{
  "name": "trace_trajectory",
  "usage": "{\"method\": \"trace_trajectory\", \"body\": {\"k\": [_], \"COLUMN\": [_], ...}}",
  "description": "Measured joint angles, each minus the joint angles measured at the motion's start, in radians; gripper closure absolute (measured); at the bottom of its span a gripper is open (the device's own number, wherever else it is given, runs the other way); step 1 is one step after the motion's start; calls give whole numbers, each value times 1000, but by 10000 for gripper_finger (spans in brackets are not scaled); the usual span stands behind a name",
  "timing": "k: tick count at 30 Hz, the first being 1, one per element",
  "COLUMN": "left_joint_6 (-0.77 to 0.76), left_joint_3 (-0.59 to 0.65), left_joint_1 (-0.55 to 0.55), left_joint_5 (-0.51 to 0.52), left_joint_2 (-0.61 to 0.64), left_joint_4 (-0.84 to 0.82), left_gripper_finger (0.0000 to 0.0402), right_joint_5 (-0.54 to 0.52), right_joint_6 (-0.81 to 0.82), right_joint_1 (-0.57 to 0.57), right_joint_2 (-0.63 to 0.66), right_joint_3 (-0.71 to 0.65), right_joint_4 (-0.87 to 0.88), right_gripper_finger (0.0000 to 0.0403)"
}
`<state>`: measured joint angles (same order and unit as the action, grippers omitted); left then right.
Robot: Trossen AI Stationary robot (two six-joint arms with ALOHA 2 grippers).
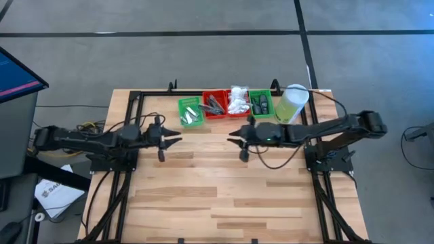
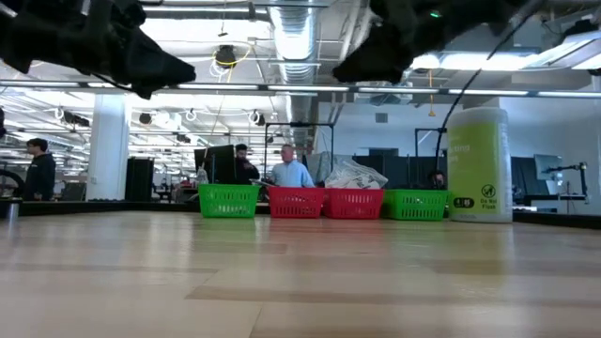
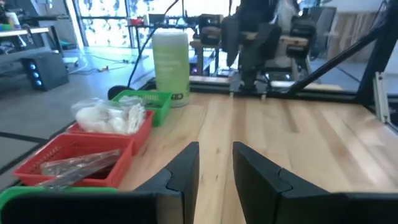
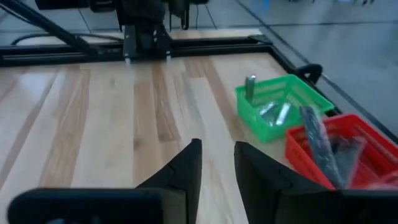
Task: Pick & Place Travel size toiletries
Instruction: Return to Home Position
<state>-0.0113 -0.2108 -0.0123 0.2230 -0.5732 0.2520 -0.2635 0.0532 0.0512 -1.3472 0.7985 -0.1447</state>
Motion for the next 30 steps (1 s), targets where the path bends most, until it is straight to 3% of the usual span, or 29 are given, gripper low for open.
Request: {"method": "trace_trajectory", "body": {"k": [9, 19, 30], "left_joint_6": [40, 21, -17], "left_joint_3": [31, 90, 191], "left_joint_1": [136, 170, 114], "left_joint_5": [163, 136, 100], "left_joint_2": [71, 191, 245], "left_joint_4": [-9, -39, -26], "left_gripper_finger": [311, 311, 311], "right_joint_5": [-4, -3, 32], "right_joint_6": [12, 30, -29], "right_joint_1": [-41, -53, -54], "right_joint_2": [231, 465, 626], "right_joint_3": [-281, -503, -726], "right_joint_4": [-211, -302, -554], "right_gripper_finger": [316, 316, 316]}}
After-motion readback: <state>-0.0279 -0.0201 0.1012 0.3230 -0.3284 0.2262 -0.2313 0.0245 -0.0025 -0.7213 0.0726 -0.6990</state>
